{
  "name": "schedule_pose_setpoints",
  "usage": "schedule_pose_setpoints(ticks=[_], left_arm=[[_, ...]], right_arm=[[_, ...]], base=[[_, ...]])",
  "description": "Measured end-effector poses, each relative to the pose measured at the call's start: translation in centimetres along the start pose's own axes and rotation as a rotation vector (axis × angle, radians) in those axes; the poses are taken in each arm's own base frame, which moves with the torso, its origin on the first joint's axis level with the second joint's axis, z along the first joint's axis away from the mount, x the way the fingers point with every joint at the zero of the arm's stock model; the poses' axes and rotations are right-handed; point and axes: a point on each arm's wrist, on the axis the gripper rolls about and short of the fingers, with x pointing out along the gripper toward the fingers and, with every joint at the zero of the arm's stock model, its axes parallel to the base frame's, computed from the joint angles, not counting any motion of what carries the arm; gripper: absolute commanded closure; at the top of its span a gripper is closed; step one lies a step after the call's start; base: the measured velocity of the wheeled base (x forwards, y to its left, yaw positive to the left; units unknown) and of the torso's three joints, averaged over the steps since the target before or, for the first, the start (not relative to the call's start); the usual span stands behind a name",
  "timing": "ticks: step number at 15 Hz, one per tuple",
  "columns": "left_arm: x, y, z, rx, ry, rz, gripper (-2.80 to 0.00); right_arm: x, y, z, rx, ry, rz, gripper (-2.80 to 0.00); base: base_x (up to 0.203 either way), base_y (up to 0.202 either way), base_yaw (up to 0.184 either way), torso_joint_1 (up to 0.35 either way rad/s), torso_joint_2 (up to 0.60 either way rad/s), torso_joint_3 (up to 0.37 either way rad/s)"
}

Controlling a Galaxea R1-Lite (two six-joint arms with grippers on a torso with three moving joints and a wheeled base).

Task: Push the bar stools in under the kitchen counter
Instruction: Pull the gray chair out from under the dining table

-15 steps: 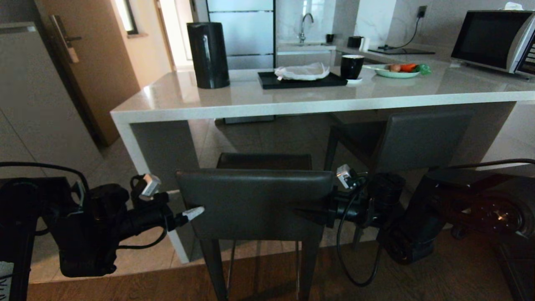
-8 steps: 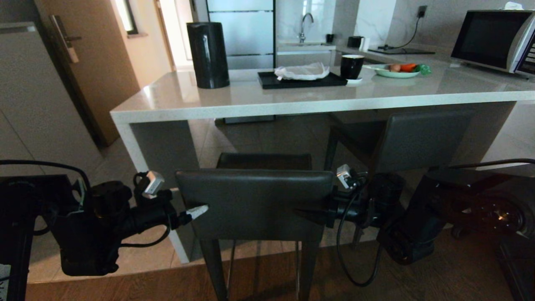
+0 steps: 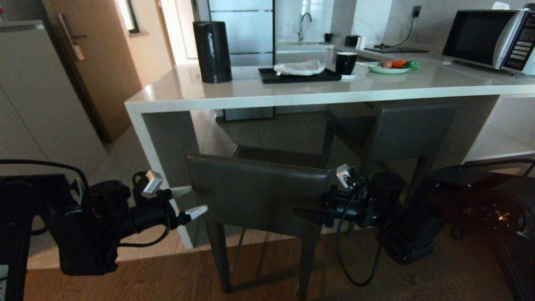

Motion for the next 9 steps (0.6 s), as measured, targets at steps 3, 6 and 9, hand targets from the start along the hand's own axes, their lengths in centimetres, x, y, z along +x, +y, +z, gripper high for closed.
schedule_pose_setpoints(ticks=[3,6,9], left_arm=[[0.1,0.1,0.1,0.006,-0.005,0.005,-2.80],[0.4,0.5,0.2,0.016,-0.013,0.005,-2.80],[0.4,2.7,0.4,0.044,-0.048,0.010,-2.80]], right_arm=[[-0.1,0.0,0.0,0.002,0.001,-0.002,-2.80],[-0.1,0.0,0.0,0.002,0.002,0.002,-2.80],[-0.1,0.0,0.0,0.002,0.002,-0.001,-2.80]], base=[[-0.142,0.000,-0.002,-0.005,0.00,0.003],[0.000,0.000,0.000,0.000,0.00,0.000],[0.000,0.000,0.000,0.000,0.00,0.000]])
